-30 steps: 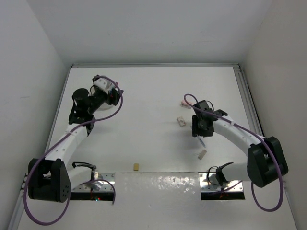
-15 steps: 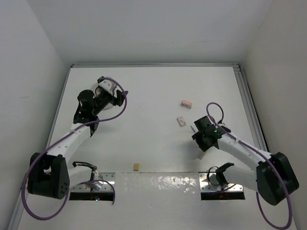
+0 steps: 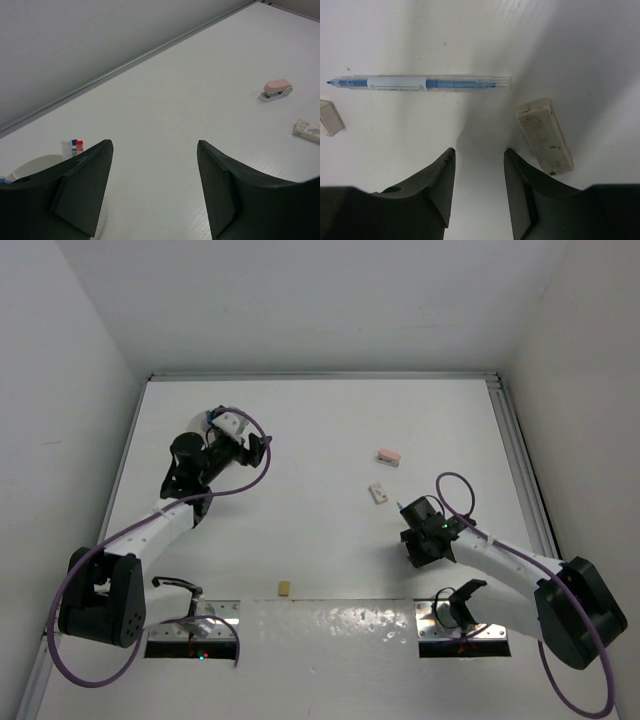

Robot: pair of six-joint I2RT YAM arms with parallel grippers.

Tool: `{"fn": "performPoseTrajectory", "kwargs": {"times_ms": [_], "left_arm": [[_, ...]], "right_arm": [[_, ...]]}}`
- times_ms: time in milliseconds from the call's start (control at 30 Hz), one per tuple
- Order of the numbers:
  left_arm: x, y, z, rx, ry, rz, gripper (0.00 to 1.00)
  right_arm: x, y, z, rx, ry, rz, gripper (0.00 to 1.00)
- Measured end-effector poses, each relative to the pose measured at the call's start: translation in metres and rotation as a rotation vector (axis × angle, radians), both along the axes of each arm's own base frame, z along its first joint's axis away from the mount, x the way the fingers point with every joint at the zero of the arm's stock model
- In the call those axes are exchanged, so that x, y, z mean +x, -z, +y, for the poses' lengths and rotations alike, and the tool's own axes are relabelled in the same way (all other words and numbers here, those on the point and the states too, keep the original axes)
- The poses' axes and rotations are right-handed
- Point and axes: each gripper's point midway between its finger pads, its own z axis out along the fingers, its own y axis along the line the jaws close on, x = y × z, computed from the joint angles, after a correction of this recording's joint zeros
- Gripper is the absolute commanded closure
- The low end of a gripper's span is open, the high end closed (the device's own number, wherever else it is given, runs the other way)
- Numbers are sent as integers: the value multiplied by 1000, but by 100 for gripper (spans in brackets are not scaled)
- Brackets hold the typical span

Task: Sort the stationery into containers
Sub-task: Pick up the pen cap at the corner of the board.

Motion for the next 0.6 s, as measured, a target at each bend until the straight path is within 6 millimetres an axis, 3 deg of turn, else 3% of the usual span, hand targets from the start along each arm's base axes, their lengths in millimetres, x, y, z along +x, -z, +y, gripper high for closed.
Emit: {"fn": "performPoseTrajectory", "kwargs": {"times_ms": [200, 433, 500, 600], "left_arm": [[1, 1, 1, 0, -10, 1, 34], [1, -1, 0, -3, -13, -16, 34], [-1, 3, -2, -1, -11, -9, 34], [-3, 9, -2, 1, -13, 4, 34]], "right_arm": [[3, -3, -1, -46, -103, 9, 60], [48, -50, 28, -155, -514, 0, 71], [45, -50, 30, -170, -597, 24, 71], [18, -35, 19, -184, -673, 110, 66]]}}
